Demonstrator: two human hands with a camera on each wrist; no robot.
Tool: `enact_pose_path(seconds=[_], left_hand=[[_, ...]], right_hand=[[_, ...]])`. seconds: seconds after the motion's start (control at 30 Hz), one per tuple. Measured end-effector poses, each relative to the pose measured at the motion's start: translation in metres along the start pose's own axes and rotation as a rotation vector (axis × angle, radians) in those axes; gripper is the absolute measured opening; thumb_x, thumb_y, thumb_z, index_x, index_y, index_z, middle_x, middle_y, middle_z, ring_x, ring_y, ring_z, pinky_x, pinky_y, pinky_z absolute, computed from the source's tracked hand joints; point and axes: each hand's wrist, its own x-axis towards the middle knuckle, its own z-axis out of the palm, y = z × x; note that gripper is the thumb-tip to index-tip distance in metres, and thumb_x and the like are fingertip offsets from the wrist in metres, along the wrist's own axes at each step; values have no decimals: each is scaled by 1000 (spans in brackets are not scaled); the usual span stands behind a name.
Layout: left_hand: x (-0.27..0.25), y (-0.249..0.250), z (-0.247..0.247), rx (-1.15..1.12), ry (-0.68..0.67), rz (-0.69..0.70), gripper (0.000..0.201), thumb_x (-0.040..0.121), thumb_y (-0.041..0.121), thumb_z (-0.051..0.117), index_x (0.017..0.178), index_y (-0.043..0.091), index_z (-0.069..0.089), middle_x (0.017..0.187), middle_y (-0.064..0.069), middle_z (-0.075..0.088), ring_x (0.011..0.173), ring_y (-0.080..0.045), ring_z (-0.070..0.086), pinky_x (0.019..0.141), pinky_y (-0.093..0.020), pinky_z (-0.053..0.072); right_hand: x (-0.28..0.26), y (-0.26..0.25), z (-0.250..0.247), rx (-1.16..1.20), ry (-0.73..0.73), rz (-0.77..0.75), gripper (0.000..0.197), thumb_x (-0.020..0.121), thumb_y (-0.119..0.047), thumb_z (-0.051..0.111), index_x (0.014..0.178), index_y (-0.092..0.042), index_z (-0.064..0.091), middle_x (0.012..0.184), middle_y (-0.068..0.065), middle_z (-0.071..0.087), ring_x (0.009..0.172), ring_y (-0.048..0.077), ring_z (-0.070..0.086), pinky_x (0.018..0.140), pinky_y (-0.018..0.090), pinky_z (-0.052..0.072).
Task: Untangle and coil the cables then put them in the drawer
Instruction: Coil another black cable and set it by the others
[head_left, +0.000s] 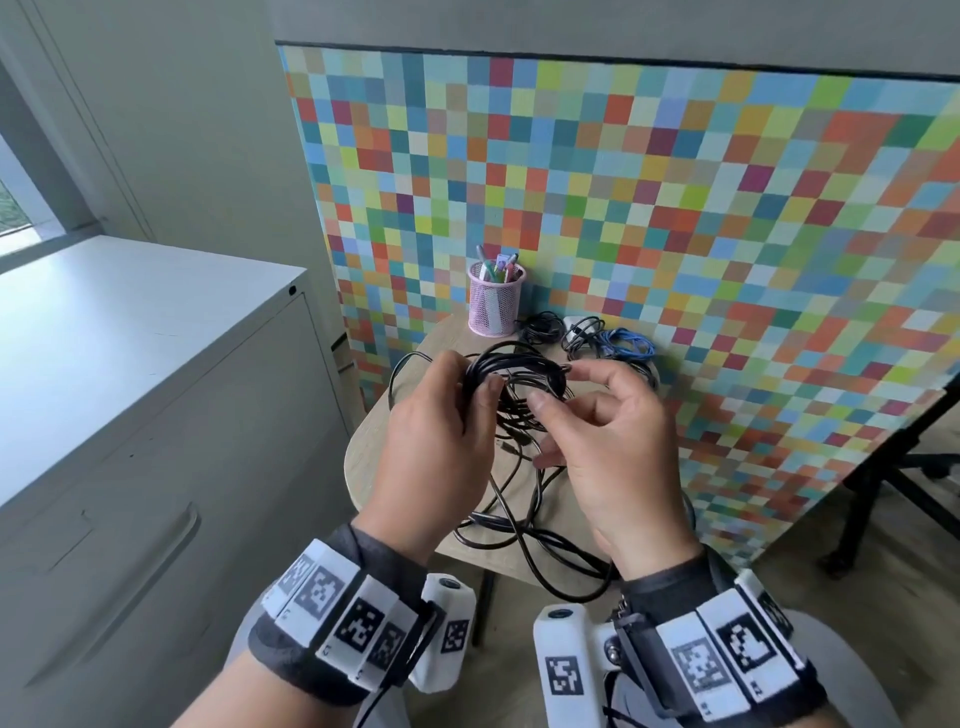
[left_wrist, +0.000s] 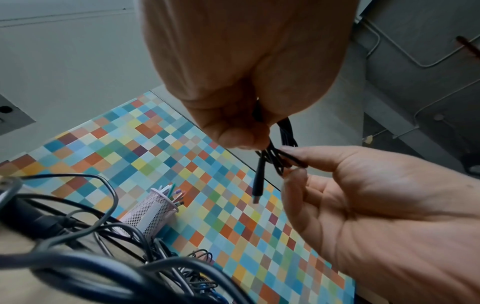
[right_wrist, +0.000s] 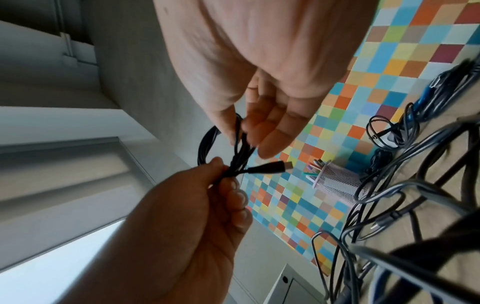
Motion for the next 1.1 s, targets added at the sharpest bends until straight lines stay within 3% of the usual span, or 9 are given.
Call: enact_pose_path(seconds=[0.1,0.2,0.33,0.47,0.57,0.7,0.9,1.0,1.1], left_hand=[[4,-2,-1,-15,24,-33,27,103,33,55,84,16,47,59,-4,61,57,-28,60,59,-48,49],[9,0,-5,-109,23,-122,30,104,29,55,80,16,44,51,-2,59,45,-23,56,49,-38,48],[12,0,-7,-355,-24,-289,29,106,23,55,81,11,46,47,-2,50,40,-22,46,45,-30,37],[13,2,-12,-536,-31,-326,24,107,21,53,86,11,52,52,-1,51,45,-24,47,49,-33,41],[11,8,-12,-640,-82,-322,23,108,18,51,87,10,50,55,-2,52,46,-22,51,45,-31,43],[5,17,-6,-734,-167,-320,21,109,15,48,88,10,50,57,-2,49,44,-21,48,44,-28,41],[0,23,1,-712,-166,-273,18,108,13,48,91,9,53,56,-4,51,48,-25,50,47,-31,44],[-2,24,2,-710,-159,-267,18,108,10,48,91,7,53,56,-1,56,49,-25,51,47,-33,46],[-4,24,4,-665,-148,-259,17,107,10,50,91,7,54,55,-2,56,50,-27,53,49,-37,47]], right_hand=[[1,-5,0,147,-49,92,17,90,-3,76,100,-15,69,73,8,74,67,26,73,62,41,62],[2,-11,-4,421,-178,245,8,95,-1,65,91,-8,66,63,5,61,67,25,66,66,36,62],[1,-18,-17,496,-437,340,12,80,-16,73,90,-12,68,53,3,39,47,21,53,49,29,51],[4,-10,-30,122,-356,130,11,87,-13,73,97,-9,69,60,9,64,63,27,68,65,36,57],[8,-3,-38,-347,-211,-164,15,92,-15,76,92,-30,76,81,1,76,74,14,70,67,33,56],[9,3,-33,-351,-55,-340,17,91,-10,76,96,-27,76,85,-14,76,80,0,71,75,17,56],[-2,-3,-22,187,-222,-29,25,102,-13,55,104,-12,80,110,10,78,107,27,72,96,47,54],[-11,-9,-15,346,-257,96,20,99,-23,63,100,-10,79,108,20,76,96,32,69,85,43,51],[-12,-11,-8,436,-207,166,13,88,-21,69,89,-17,82,95,13,77,87,27,66,77,35,50]])
